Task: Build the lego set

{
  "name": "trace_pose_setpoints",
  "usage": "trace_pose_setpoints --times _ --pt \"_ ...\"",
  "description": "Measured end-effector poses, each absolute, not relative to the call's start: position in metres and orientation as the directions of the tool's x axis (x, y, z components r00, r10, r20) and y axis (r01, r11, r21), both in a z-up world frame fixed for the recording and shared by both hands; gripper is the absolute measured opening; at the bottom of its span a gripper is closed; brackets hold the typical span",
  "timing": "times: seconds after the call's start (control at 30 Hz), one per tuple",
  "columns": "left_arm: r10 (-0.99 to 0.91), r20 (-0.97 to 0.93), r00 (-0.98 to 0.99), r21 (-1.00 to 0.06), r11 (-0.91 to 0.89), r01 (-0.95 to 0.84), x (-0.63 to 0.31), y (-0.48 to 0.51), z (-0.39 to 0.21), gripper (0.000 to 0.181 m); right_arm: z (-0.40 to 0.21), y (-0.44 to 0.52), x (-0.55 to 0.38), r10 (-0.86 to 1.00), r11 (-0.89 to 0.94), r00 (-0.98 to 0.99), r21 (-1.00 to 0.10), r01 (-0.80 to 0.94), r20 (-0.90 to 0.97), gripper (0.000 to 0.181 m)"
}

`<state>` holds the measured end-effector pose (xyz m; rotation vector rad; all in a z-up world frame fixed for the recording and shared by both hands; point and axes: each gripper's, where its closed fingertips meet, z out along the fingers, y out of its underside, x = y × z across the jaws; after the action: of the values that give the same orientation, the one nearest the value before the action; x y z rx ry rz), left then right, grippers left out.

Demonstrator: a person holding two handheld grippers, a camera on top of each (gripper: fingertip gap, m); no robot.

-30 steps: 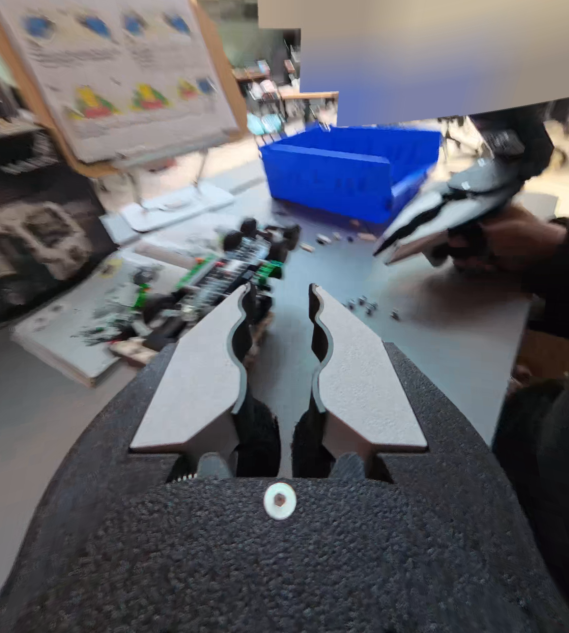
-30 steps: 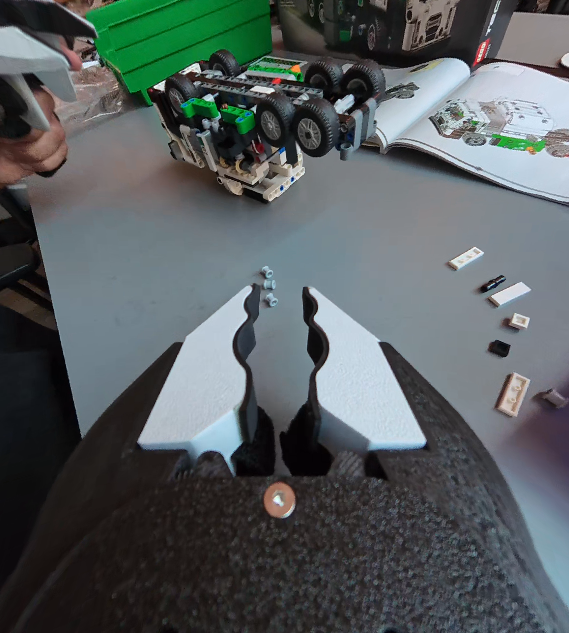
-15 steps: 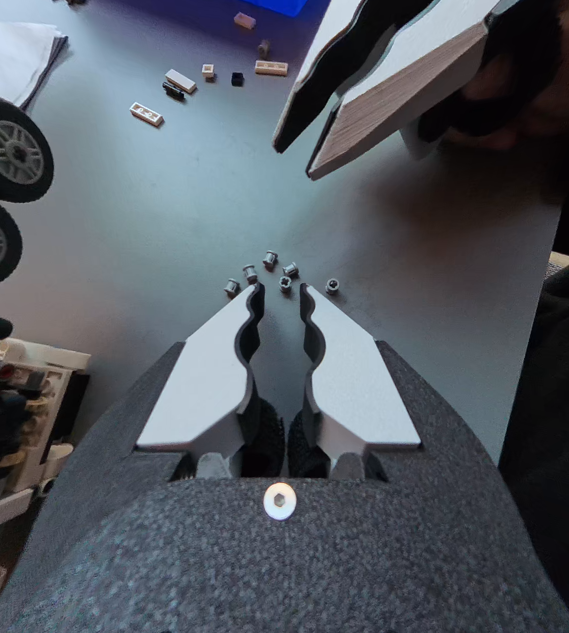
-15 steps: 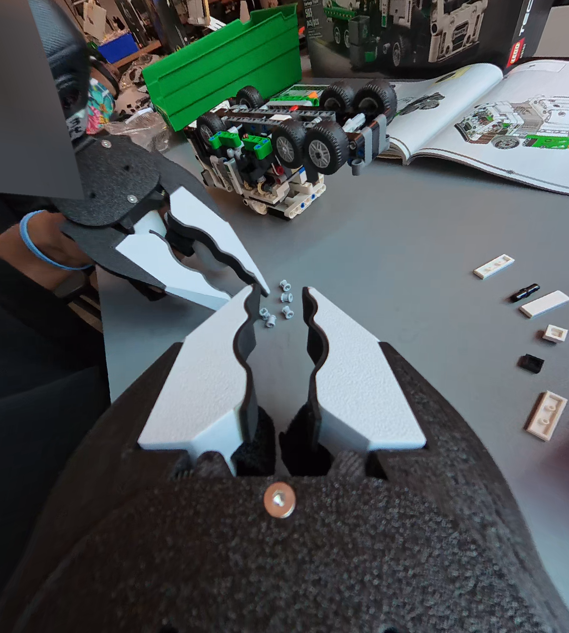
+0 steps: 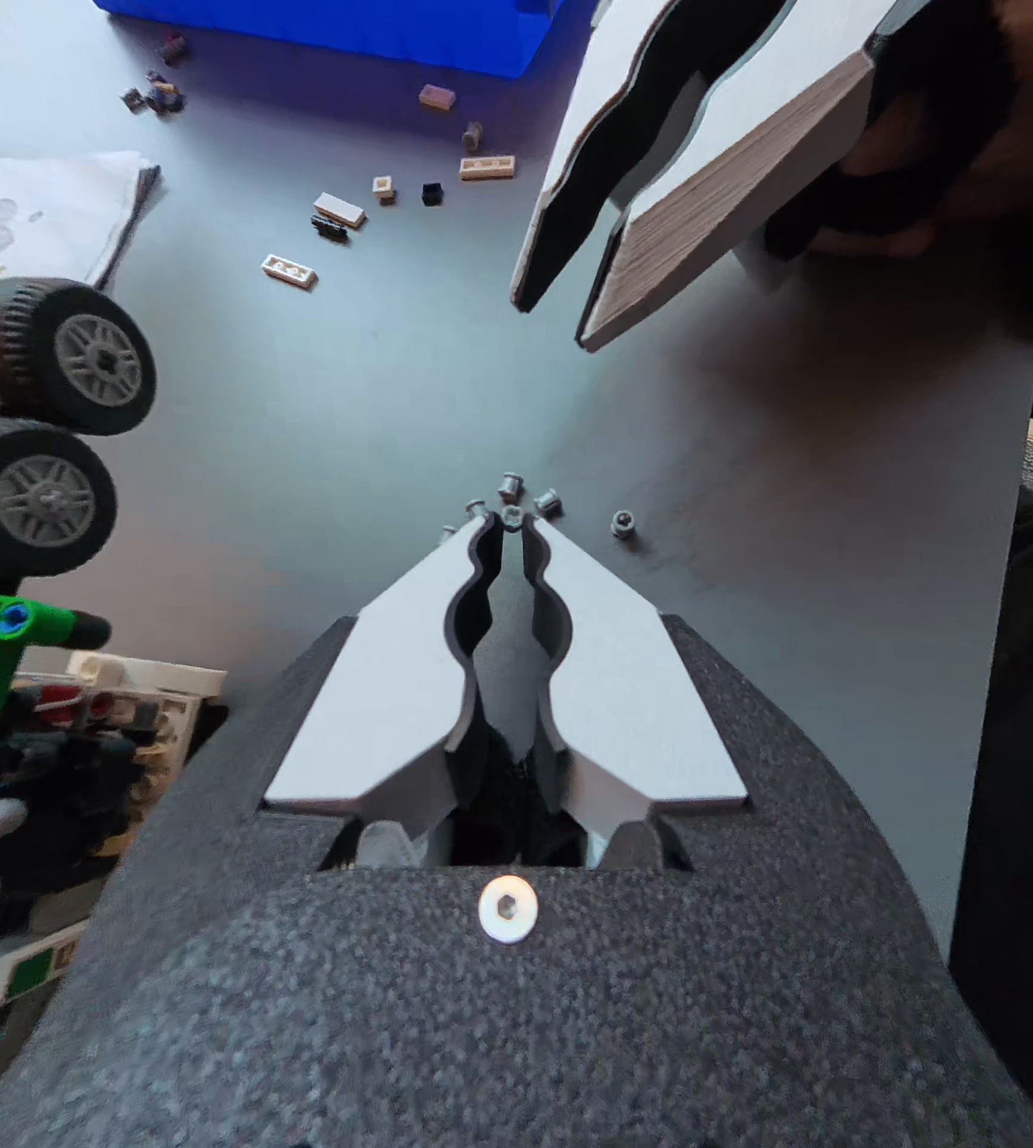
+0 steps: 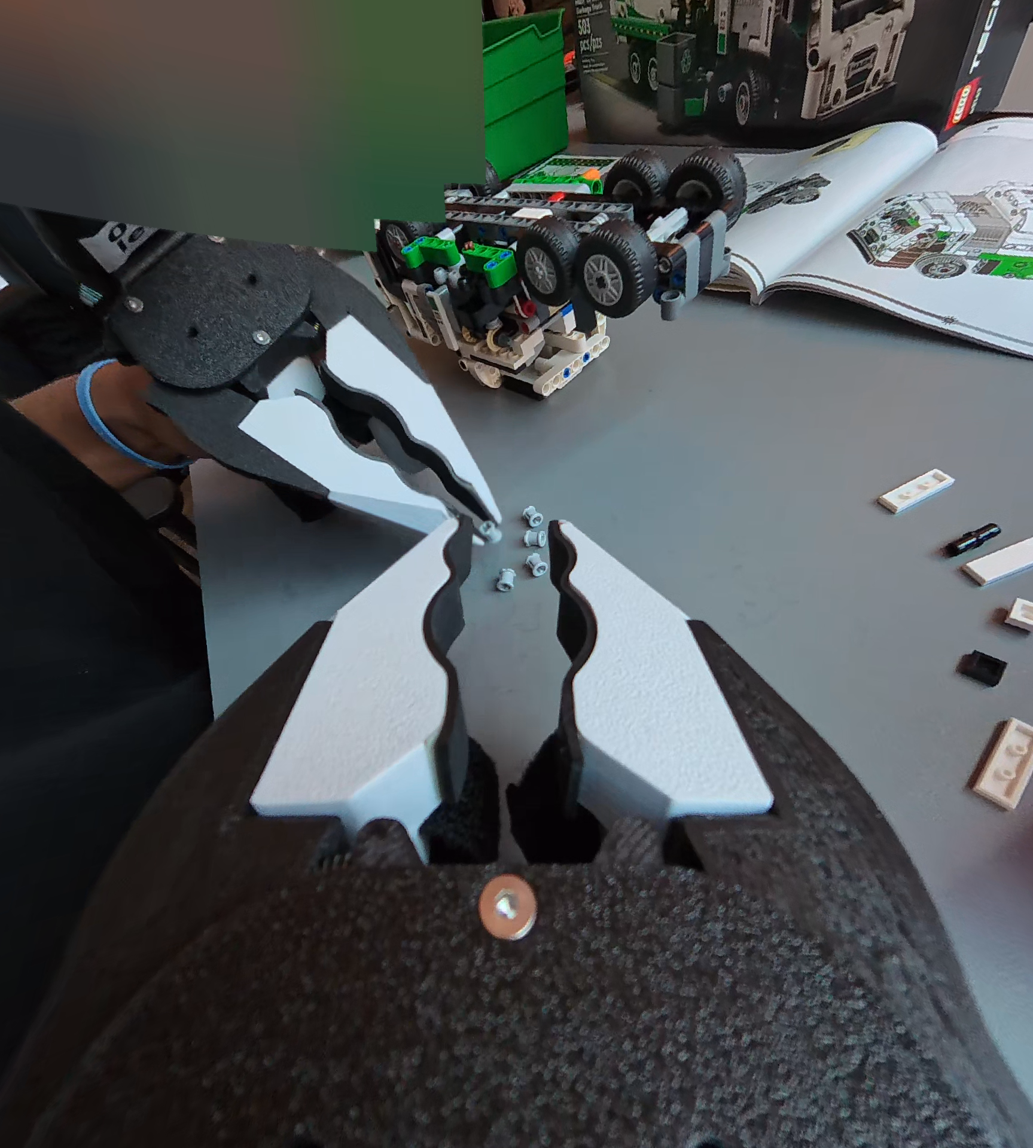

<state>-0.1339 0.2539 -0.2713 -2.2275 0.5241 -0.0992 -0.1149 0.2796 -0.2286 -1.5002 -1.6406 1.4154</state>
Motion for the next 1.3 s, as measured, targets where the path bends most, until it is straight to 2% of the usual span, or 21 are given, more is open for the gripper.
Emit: trace_pose_setpoints --times 0.23,0.33,0.43,0.7,1.2,1.3 --pt "-0.358 -0.076 0.931 -0.858 -0.452 -0.243 -0.146 0.248 -0.25 0.005 -0.222 0.312 -0.115 0.945 -0.246 -0.125 -0.908 0.339 -0.303 0.023" --pt "-0.343 -0.044 0.938 -0.87 -0.449 -0.204 -0.148 0.247 -0.251 0.005 -0.219 0.348 -0.11 0.967 -0.254 0.051 -0.928 0.273 -0.25 0.023" --pt "-0.336 0.003 0.942 -0.872 -0.461 -0.162 -0.151 0.249 -0.25 0.005 -0.224 0.373 -0.104 0.963 -0.23 0.201 -0.931 0.283 -0.177 0.017" --pt "-0.34 0.089 0.936 -0.886 -0.457 -0.082 -0.154 0.248 -0.245 0.005 -0.226 0.369 -0.108 0.947 -0.317 0.143 -0.905 0.285 -0.287 0.018" --pt "-0.328 0.068 0.942 -0.911 -0.405 -0.075 -0.157 0.247 -0.236 0.005 -0.227 0.363 -0.11 0.959 -0.279 0.126 -0.911 0.304 -0.252 0.017" --pt "-0.272 0.114 0.955 -0.925 -0.379 0.002 -0.168 0.248 -0.229 0.005 -0.227 0.361 -0.111 0.964 -0.265 0.116 -0.912 0.312 -0.24 0.017"
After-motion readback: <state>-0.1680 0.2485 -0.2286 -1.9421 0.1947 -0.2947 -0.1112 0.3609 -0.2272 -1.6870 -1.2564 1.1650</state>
